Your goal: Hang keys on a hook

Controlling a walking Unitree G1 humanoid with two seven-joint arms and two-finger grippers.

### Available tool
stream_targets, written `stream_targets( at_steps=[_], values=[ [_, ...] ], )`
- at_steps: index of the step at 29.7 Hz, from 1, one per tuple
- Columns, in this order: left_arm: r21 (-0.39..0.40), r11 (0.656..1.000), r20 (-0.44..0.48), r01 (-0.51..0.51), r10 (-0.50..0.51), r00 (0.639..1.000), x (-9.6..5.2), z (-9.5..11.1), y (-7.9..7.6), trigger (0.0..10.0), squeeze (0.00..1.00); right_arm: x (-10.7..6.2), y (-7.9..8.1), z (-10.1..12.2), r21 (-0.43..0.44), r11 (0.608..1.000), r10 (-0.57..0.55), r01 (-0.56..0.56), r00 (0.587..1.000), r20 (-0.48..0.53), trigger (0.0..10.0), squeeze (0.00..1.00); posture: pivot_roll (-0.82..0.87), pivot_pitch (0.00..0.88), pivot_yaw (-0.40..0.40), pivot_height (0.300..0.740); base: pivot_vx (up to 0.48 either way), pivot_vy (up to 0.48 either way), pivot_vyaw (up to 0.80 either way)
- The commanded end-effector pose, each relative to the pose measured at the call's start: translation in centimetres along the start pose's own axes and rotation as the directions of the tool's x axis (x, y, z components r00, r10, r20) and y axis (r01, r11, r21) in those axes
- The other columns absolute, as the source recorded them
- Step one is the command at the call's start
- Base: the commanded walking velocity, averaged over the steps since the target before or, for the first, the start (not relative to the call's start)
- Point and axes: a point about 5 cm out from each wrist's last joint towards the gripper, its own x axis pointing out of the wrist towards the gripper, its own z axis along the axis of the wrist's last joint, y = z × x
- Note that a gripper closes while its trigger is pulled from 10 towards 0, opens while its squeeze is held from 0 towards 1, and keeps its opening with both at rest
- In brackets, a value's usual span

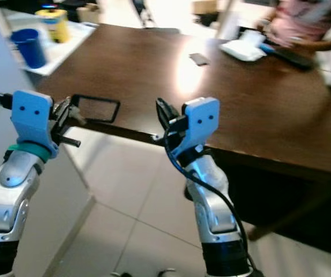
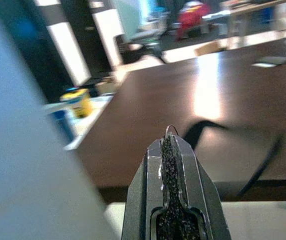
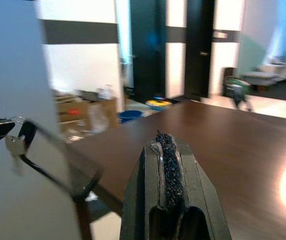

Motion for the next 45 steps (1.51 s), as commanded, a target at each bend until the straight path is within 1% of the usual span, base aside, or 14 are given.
stream_targets(
  at_steps=[1, 5, 6, 7, 8, 10, 12, 15, 16, 18, 21, 32, 41, 45],
  values=[
    [0.008, 1.0, -0.003, 0.005, -0.005, 1.0, 0.0, 0.1, -0.1, 10.0, 0.0, 0.0, -0.1, -0.1, 0.003, 1.0, -0.001, 0.001, 1.0, -0.003, 10.0, 0.0, -0.01, 0.011, 0.061, 0.74, 0.0, 0.0, 0.8],
    [-0.008, 1.0, 0.02, 0.02, -0.02, 1.0, 0.0, 0.5, -0.1, 10.0, 0.0, 0.0, 0.0, -0.1, 0.001, 1.0, 0.001, -0.001, 1.0, 0.0, 10.0, 0.0, -0.01, 0.011, 0.061, 0.74, 0.0, 0.0, 0.8],
    [-0.053, 0.992, 0.062, 0.118, -0.114, 0.992, -0.4, 1.4, -0.7, 10.0, 0.0, 0.0, 0.0, 0.0, 0.0, 1.0, 0.003, -0.003, 1.0, 0.001, 10.0, 0.0, -0.01, 0.01, 0.061, 0.74, 0.0, 0.0, 0.8],
    [-0.094, 0.956, 0.128, 0.279, -0.266, 0.955, -1.1, 2.7, -1.7, 10.0, 0.0, 0.0, -0.1, 0.0, -0.004, 1.0, 0.004, -0.004, 1.0, 0.003, 10.0, 0.0, -0.01, 0.011, 0.058, 0.74, 0.0, 0.0, 0.8],
    [-0.094, 0.956, 0.128, 0.279, -0.266, 0.955, -1.1, 2.7, -1.7, 10.0, 0.0, 0.0, -0.1, 0.0, -0.004, 1.0, 0.004, -0.004, 1.0, 0.003, 10.0, 0.0, -0.01, 0.011, 0.058, 0.74, 0.0, 0.0, 0.8],
    [-0.077, 0.889, 0.163, 0.452, -0.436, 0.885, -2.3, 3.7, -2.7, 10.0, 0.0, 0.0, -0.2, 0.0, -0.01, 1.0, 0.004, -0.004, 1.0, 0.003, 10.0, 0.0, -0.01, 0.011, 0.057, 0.74, 0.0, 0.0, 0.8],
    [-0.077, 0.889, 0.163, 0.452, -0.436, 0.885, -2.3, 3.7, -2.7, 10.0, 0.0, 0.0, -0.2, 0.0, -0.01, 1.0, 0.004, -0.004, 1.0, 0.003, 10.0, 0.0, -0.01, 0.011, 0.057, 0.74, 0.0, 0.0, 0.8],
    [-0.047, 0.792, 0.175, 0.609, -0.594, 0.785, -3.5, 4.8, -3.5, 10.0, 0.0, 0.1, -0.6, 0.2, -0.022, 1.0, 0.001, -0.001, 1.0, 0.007, 10.0, 0.0, -0.01, 0.009, 0.057, 0.74, 0.0, 0.0, 0.8],
    [-0.047, 0.792, 0.175, 0.609, -0.594, 0.785, -3.5, 4.8, -3.5, 10.0, 0.0, 0.1, -0.6, 0.2, -0.022, 1.0, 0.001, -0.001, 1.0, 0.007, 10.0, 0.0, -0.01, 0.009, 0.057, 0.74, 0.0, 0.0, 0.8],
    [-0.038, 0.764, 0.201, 0.644, -0.626, 0.754, -3.5, 6.0, -3.9, 10.0, 0.0, 0.2, -0.8, 0.4, -0.029, 1.0, 0.003, -0.003, 1.0, 0.014, 10.0, 0.0, -0.01, 0.009, 0.055, 0.74, 0.0, 0.0, 0.8],
    [-0.026, 0.762, 0.233, 0.647, -0.625, 0.745, -3.3, 7.3, -3.9, 10.0, 0.0, 0.1, -0.5, 0.6, -0.035, 0.998, 0.045, -0.045, 0.999, 0.02, 10.0, 0.0, -0.01, 0.008, 0.054, 0.74, 0.0, 0.0, 0.8],
    [0.011, 0.755, 0.283, 0.656, -0.631, 0.722, -3.4, 9.4, -3.8, 10.0, 0.0, -0.6, 1.0, 1.0, -0.027, 0.981, 0.191, -0.19, 0.981, 0.026, 10.0, 0.0, -0.01, 0.006, 0.053, 0.74, 0.0, 0.0, 0.8],
    [0.008, 0.786, 0.299, 0.618, -0.592, 0.749, -2.6, 10.0, -3.8, 10.0, 0.0, -0.5, 0.9, 1.0, -0.034, 0.985, 0.173, -0.172, 0.984, 0.031, 10.0, 0.0, -0.01, 0.0, 0.054, 0.74, 0.0, 0.0, 0.8],
    [0.011, 0.792, 0.31, 0.61, -0.583, 0.751, -2.5, 10.1, -3.8, 10.0, 0.0, -0.5, 0.7, 1.0, -0.018, 0.988, 0.153, -0.153, 0.987, 0.037, 10.0, 0.0, -0.01, 0.0, 0.054, 0.74, 0.0, 0.0, 0.29]
  ],
)
